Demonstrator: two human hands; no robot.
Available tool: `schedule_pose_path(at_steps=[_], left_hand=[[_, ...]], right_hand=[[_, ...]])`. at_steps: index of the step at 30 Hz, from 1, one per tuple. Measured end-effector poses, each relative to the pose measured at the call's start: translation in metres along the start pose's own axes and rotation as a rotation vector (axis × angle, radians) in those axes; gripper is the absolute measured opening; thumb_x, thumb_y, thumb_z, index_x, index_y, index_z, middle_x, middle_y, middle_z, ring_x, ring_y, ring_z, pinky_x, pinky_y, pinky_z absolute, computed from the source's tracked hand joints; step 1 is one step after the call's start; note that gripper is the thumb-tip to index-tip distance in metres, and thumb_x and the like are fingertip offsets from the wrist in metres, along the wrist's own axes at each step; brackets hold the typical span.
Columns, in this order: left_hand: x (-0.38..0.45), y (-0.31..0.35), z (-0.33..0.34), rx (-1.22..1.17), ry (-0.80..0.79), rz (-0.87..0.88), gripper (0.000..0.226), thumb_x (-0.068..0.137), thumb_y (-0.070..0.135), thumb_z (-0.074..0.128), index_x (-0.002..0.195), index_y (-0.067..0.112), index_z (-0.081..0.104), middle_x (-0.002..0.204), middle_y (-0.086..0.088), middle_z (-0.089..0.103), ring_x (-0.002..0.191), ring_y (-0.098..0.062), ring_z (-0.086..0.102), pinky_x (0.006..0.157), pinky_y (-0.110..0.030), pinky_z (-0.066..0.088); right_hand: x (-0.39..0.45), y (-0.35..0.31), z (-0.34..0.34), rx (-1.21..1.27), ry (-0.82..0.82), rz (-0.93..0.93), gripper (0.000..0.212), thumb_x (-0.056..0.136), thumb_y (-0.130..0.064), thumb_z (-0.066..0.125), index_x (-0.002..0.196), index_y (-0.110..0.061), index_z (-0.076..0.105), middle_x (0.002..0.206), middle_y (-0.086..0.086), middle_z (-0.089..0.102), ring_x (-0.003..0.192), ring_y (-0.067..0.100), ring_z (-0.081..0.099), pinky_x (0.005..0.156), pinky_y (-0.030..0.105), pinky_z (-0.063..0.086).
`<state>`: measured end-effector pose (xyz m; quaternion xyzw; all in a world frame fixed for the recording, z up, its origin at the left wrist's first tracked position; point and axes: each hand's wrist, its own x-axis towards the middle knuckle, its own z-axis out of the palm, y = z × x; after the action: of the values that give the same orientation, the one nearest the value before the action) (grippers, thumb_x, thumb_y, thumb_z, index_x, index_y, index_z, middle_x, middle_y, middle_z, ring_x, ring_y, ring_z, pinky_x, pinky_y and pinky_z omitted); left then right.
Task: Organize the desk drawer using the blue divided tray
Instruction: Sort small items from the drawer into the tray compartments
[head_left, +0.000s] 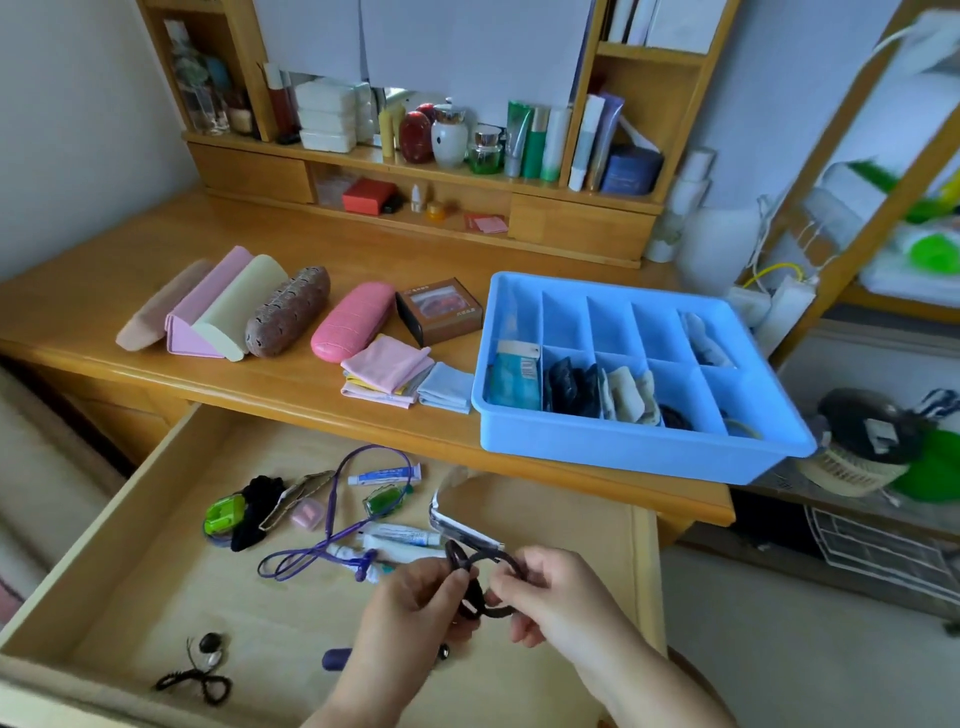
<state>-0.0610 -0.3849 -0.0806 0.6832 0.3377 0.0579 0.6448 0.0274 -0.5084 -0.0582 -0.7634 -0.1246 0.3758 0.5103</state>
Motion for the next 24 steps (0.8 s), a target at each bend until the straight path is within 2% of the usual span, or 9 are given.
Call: schedule_pose_path(at_steps=[3,6,9,11,14,17,19,22,24], left_hand=[[0.001,-0.001,0.006,-0.023,-0.026,-0.009,0.022,0.093,0.007,0.055,0.079,0.008,0.072,0.064,-0.013,0.070,0.059,-0.022,0.069,0.065,-0.044,0.056],[0.003,0.000,0.012,-0.117,-0.023,-0.042,0.025,0.093,0.003,0.054,0.077,0.005,0.073,0.066,-0.013,0.070,0.058,-0.024,0.069,0.055,-0.031,0.057],[0.005,-0.003,0.014,-0.120,-0.008,-0.070,0.023,0.093,0.002,0.053,0.079,0.003,0.071,0.064,-0.009,0.070,0.056,-0.024,0.068,0.061,-0.038,0.057],[0.005,-0.005,0.016,-0.125,-0.014,-0.090,0.023,0.093,0.000,0.052,0.079,0.000,0.070,0.060,-0.007,0.069,0.051,-0.021,0.067,0.054,-0.030,0.057],[0.005,-0.008,0.018,-0.124,-0.035,-0.113,0.022,0.092,-0.001,0.052,0.079,-0.001,0.070,0.062,-0.009,0.070,0.051,-0.021,0.066,0.052,-0.028,0.057],[0.006,-0.010,0.017,-0.107,-0.086,-0.118,0.024,0.093,0.001,0.052,0.078,-0.001,0.071,0.068,-0.012,0.071,0.057,-0.024,0.068,0.054,-0.030,0.058],[0.006,-0.009,0.016,-0.094,-0.120,-0.118,0.025,0.094,0.003,0.051,0.078,0.000,0.071,0.073,-0.014,0.072,0.062,-0.026,0.069,0.056,-0.029,0.057],[0.005,-0.007,0.016,-0.076,-0.191,-0.102,0.024,0.096,0.005,0.046,0.084,-0.001,0.066,0.078,-0.015,0.072,0.069,-0.030,0.070,0.063,-0.034,0.058],[0.002,-0.003,0.020,-0.062,-0.275,-0.081,0.023,0.098,0.007,0.044,0.087,-0.001,0.063,0.083,-0.016,0.071,0.072,-0.032,0.069,0.066,-0.036,0.058]], right_hand=[[-0.005,-0.002,-0.012,0.150,0.000,0.008,0.007,0.090,-0.013,0.060,0.090,-0.014,0.067,0.066,0.000,0.069,0.047,0.011,0.053,0.049,0.021,0.044],[-0.011,-0.012,-0.037,0.242,0.158,-0.106,0.013,0.089,-0.006,0.061,0.096,-0.015,0.068,0.067,0.003,0.070,0.048,0.011,0.056,0.048,0.021,0.046],[-0.015,-0.039,-0.092,0.201,0.505,-0.451,0.028,0.089,-0.007,0.061,0.104,-0.029,0.070,0.074,0.001,0.072,0.051,0.009,0.061,0.052,0.017,0.051],[-0.011,-0.057,-0.135,0.022,0.784,-0.655,0.034,0.090,-0.012,0.060,0.103,-0.042,0.068,0.074,-0.005,0.071,0.054,0.005,0.063,0.057,0.015,0.052],[0.008,-0.068,-0.181,-0.271,1.065,-0.667,0.030,0.091,-0.016,0.057,0.115,-0.031,0.066,0.074,-0.006,0.069,0.062,0.009,0.067,0.067,0.030,0.056],[0.028,-0.059,-0.201,-0.645,1.014,-0.372,0.033,0.092,-0.024,0.056,0.123,-0.015,0.061,0.098,0.011,0.070,0.085,0.029,0.066,0.076,0.038,0.054],[0.024,-0.052,-0.193,-0.823,0.990,-0.237,0.039,0.089,-0.031,0.059,0.123,-0.013,0.061,0.120,0.010,0.062,0.101,0.030,0.061,0.082,0.037,0.049],[0.007,-0.036,-0.150,-0.860,0.991,-0.571,0.032,0.084,-0.033,0.062,0.110,-0.015,0.068,0.121,0.001,0.059,0.101,0.023,0.060,0.084,0.037,0.050],[-0.010,-0.024,-0.108,-0.703,0.600,-0.579,0.040,0.080,-0.052,0.054,0.114,-0.034,0.064,0.126,-0.021,0.049,0.082,0.001,0.059,0.076,0.021,0.050]])
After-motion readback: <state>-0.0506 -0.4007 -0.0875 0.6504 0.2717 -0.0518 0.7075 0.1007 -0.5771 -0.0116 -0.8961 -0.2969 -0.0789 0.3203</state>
